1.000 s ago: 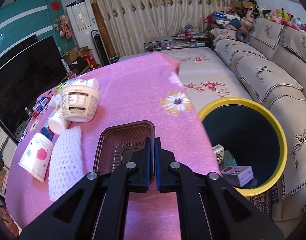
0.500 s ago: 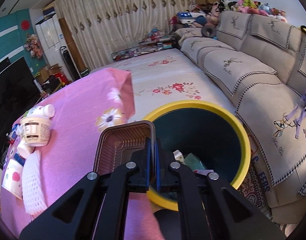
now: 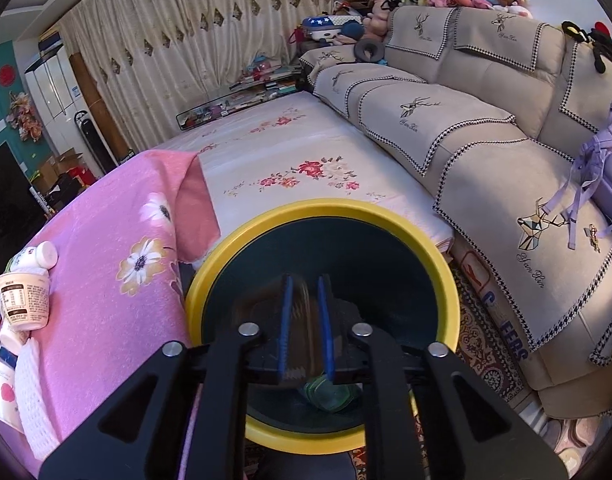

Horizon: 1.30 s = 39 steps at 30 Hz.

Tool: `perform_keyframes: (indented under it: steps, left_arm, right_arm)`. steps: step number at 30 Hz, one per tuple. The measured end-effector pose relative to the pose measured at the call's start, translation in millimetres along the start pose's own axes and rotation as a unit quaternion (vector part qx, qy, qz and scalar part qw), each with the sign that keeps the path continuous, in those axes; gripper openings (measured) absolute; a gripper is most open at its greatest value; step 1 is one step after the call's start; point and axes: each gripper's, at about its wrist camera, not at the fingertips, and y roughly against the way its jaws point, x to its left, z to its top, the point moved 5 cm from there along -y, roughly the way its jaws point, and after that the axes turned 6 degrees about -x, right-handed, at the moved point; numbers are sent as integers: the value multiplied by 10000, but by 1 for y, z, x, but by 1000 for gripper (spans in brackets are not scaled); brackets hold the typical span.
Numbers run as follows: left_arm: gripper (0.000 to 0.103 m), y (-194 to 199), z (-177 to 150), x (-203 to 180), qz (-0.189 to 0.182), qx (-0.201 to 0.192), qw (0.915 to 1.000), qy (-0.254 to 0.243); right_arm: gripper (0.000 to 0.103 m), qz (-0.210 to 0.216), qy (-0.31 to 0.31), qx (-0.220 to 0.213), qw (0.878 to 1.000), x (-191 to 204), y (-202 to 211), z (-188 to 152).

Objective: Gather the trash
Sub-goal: 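Carry the brown tray with the right gripper over the bin and release, then reach the left gripper to the white paper cup's rim, then grasp the white paper cup rim with the left gripper and lift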

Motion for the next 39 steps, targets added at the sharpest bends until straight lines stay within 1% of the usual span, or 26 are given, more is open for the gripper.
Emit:
perform_keyframes:
  steps: [4, 10, 16, 20, 23, 26, 27, 28, 30, 31, 33, 34, 35, 37, 38, 39]
  left_arm:
    - [92, -3, -2, 0, 12, 29, 10000, -1]
    - [92, -12, -10, 2, 6, 155, 9998, -161]
    - [82, -20, -18, 6, 76, 298, 9983, -491]
    - [82, -18, -21, 10, -120, 390, 9976, -559]
    - [80, -20, -26, 18, -110, 498, 9972, -547]
    - [69, -28, -30, 26, -41, 644, 9967, -502]
    - [62, -32, -31, 28, -45, 724, 9963, -463]
    - [55, -37, -33, 30, -128, 860, 9955, -375]
    - [48, -43, -34, 34, -270, 999, 9945, -180]
    - [46, -46, -34, 36, -281, 1032, 9942, -105]
    - [42, -47, -31, 38, -170, 932, 9954, -133]
    - [41, -47, -30, 38, -67, 895, 9958, -177]
    - [41, -49, -29, 38, -54, 892, 9958, -173]
    - [33, -53, -27, 36, -73, 940, 9954, -143]
    - [30, -55, -26, 36, -66, 961, 9952, -146]
    - [23, -57, -26, 34, -74, 985, 9950, -156]
  right_arm:
    - [20, 39, -15, -103, 9999, 3, 6, -1]
    - [22, 371, 165, -268, 9988, 29, 26, -9]
    - [22, 599, 423, -292, 9969, 54, 34, -21]
    - [22, 643, 425, -238, 9967, 57, 32, -23]
    - [23, 642, 396, -238, 9969, 55, 32, -23]
    - [23, 615, 430, -240, 9969, 55, 32, -23]
    - [23, 614, 443, -247, 9968, 55, 33, -23]
    - [23, 615, 451, -248, 9968, 56, 33, -23]
    - [23, 618, 449, -231, 9968, 56, 32, -23]
    - [23, 623, 447, -222, 9968, 56, 32, -24]
    - [23, 622, 449, -217, 9968, 57, 32, -24]
    - [23, 629, 444, -220, 9968, 57, 32, -24]
    - [23, 636, 437, -216, 9968, 57, 32, -24]
    - [23, 633, 427, -202, 9969, 57, 31, -24]
    - [23, 638, 422, -201, 9969, 57, 32, -24]
    - [23, 641, 420, -202, 9969, 57, 32, -24]
